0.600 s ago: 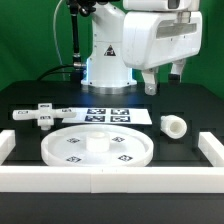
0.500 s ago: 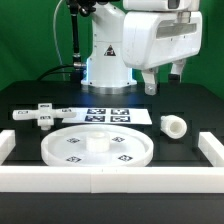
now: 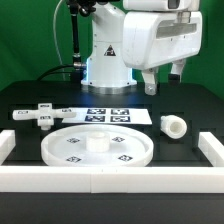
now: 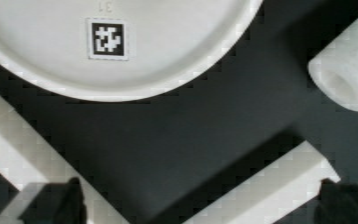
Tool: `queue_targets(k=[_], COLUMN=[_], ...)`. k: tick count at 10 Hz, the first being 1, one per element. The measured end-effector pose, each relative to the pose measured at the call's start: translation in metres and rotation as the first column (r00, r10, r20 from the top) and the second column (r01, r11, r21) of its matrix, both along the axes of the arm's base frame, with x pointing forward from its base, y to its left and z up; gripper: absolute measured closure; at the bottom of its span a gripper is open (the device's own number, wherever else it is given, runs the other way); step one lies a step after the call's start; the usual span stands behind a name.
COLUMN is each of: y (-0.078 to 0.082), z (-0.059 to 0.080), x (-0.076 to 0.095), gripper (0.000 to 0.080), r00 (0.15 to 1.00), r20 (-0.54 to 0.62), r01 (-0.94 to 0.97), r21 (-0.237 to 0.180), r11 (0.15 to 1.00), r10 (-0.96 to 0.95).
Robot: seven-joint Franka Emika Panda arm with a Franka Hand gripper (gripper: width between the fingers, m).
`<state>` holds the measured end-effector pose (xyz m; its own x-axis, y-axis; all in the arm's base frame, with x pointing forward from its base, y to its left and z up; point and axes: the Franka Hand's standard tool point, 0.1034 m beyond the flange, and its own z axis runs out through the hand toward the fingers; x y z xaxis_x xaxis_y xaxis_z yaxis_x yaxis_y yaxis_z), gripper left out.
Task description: Assemble round table
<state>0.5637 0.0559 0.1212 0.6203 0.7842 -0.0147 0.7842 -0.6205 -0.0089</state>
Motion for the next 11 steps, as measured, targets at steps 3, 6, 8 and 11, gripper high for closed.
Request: queue_targets(k=[3,6,8,11], y=[-0.034,-0.067,-0.087,-0.102], z=[-0.018,-0.038,-0.055,-0.071], x=[-0.009,-0.010,-0.010,-0.015], gripper=[0.0150,0.0150,0.0150,0.0150], r00=[0.998,0.992,0.988,0.986], r20=[-0.001,-0.011,-0.022,-0.055], r01=[-0.067,-0.127,-0.154,-0.156], r21=[0.001,0.008,0.015,0.026], r11=[0.998,0.992,0.988,0.987], r10=[0.067,0.127,0.155,0.158])
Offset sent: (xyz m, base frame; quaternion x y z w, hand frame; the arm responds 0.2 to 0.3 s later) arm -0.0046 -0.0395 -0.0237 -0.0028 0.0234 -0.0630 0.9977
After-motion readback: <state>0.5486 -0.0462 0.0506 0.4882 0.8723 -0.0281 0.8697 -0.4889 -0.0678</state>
